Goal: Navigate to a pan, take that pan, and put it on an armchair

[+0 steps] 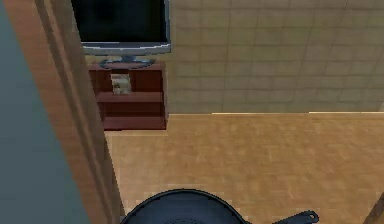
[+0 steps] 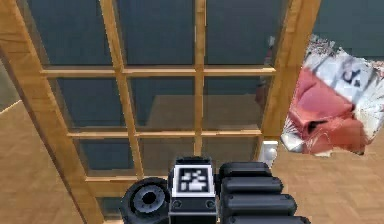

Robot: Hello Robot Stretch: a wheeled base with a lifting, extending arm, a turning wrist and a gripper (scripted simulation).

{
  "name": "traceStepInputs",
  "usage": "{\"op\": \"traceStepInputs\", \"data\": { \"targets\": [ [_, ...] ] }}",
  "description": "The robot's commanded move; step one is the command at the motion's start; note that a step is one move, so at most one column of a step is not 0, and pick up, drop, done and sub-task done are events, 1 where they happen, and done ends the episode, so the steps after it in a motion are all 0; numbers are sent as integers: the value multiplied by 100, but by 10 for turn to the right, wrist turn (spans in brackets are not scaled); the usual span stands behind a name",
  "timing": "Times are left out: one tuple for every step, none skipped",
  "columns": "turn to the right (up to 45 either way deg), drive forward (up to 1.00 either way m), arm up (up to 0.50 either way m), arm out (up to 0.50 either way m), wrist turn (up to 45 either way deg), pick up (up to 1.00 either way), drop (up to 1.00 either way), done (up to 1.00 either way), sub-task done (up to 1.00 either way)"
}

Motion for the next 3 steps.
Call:
{"op": "traceStepInputs", "data": {
  "targets": [
    [90,0,0,0,0,0,0,0,0],
    [0,75,0,0,0,0,0,0,0],
    [450,0,0,0,0,0,0,0,0]
  ]
}}
